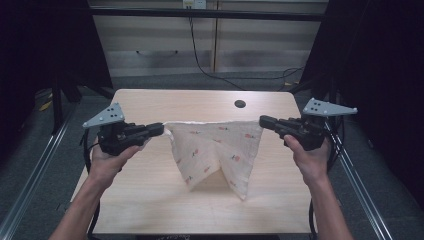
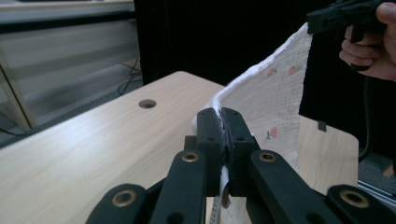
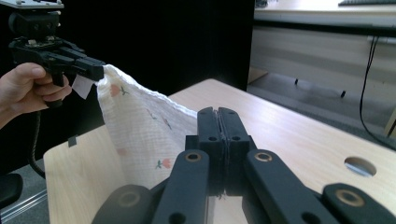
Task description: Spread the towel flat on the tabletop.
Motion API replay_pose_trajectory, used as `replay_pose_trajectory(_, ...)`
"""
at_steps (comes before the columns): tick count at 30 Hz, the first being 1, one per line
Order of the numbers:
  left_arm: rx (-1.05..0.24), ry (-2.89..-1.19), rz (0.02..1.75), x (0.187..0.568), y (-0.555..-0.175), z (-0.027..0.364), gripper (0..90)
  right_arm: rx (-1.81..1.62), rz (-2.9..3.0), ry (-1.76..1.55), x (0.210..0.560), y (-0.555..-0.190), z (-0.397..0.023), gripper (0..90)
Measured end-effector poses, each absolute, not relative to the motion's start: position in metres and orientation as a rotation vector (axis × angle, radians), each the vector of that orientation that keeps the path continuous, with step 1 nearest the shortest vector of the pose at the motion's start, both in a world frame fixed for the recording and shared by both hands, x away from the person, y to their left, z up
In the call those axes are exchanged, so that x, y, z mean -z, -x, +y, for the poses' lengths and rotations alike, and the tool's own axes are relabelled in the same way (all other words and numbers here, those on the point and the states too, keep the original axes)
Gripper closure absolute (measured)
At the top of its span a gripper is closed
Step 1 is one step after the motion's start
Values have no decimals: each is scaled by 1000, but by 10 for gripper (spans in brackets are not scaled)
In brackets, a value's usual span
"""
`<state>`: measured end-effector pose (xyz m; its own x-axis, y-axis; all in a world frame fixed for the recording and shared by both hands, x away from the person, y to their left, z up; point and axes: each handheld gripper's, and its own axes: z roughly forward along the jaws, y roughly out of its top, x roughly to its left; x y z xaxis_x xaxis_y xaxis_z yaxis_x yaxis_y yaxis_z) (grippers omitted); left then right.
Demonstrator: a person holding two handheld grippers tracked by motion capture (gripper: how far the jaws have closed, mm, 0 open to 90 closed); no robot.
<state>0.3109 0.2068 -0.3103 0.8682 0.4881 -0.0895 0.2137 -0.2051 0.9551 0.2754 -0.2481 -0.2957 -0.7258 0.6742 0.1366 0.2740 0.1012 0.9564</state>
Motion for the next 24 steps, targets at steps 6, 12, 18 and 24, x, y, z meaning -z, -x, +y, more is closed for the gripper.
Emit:
replay_pose_trajectory(6,-282,-1771,498,292,-302,209,872,-1676,2035,-877,275,-262,-247,897)
replay_pose_trajectory(12,-258,-1777,474,288,-289,212,872,-1672,2049,-822,267,-244,-240,897)
replay_pose_trajectory(18,-245,-1843,555,314,-312,206,871,-1636,2078,-907,293,-256,-242,897)
replay_pose_trajectory(24,-233,-1895,659,351,-351,194,870,-1548,2120,-1032,336,-289,-245,896)
